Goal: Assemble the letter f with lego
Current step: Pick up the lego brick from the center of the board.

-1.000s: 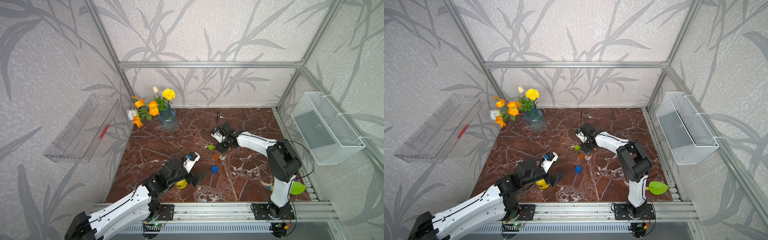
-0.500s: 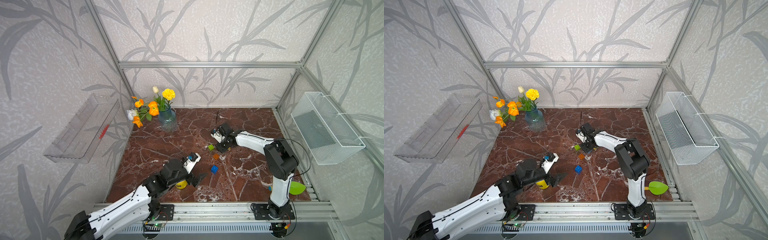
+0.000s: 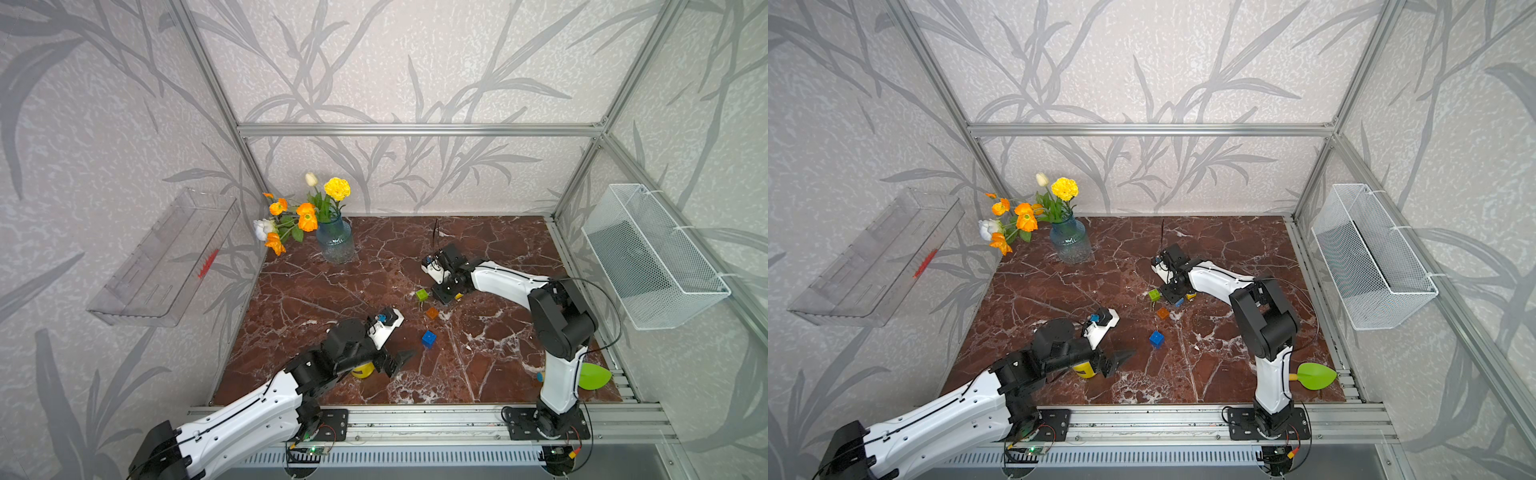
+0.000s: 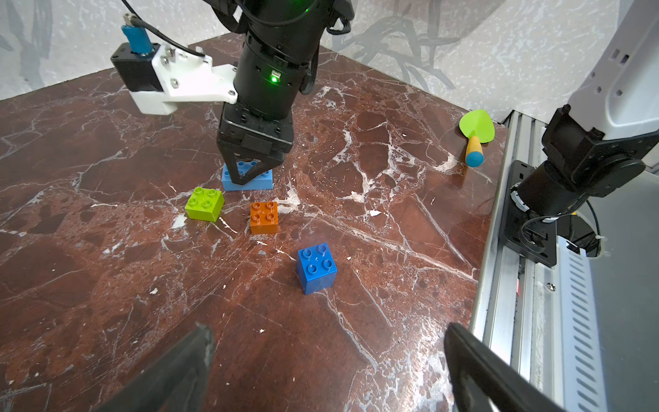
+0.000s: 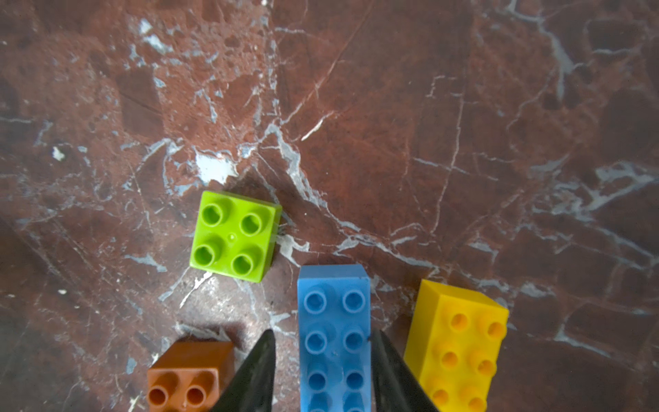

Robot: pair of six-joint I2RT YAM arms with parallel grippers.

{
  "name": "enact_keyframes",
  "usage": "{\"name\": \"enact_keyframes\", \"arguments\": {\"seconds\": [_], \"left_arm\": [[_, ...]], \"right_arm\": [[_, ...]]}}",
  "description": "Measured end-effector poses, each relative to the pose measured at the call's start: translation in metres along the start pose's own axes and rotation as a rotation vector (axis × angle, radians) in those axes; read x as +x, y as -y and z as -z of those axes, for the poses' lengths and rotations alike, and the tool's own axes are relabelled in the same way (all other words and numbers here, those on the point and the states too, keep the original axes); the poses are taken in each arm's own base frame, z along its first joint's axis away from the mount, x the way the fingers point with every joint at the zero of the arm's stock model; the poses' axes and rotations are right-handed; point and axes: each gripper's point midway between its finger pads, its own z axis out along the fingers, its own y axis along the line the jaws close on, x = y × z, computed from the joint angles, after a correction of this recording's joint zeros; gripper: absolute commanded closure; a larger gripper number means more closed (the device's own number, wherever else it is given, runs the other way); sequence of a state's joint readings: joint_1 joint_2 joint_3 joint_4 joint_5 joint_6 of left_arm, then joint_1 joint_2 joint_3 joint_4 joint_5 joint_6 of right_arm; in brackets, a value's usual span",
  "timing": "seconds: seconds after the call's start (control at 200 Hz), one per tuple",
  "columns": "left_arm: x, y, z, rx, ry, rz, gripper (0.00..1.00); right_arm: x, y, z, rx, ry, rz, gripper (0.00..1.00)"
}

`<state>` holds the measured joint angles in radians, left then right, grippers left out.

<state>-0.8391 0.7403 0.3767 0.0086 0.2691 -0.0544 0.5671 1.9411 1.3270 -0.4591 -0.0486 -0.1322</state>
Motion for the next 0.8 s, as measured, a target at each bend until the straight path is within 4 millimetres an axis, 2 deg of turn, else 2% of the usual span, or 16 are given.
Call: {"name": "enact_keyframes", "arguments": {"seconds": [0.31,0.8], "left_arm": [[0.0022,0.0016,-0.0001,0.006,-0.009,-0.002,0.01],[0.0058,0.0007,-0.0001,0.001,-0.024,0.001,0.01]], "right_arm": [[0.0023,0.006,-0.0032,0.009,-0.021,-0.011,0.58],[0.0086,0.0018,-0.0097,-0.018,-0.068,-0.013,0.6]]}}
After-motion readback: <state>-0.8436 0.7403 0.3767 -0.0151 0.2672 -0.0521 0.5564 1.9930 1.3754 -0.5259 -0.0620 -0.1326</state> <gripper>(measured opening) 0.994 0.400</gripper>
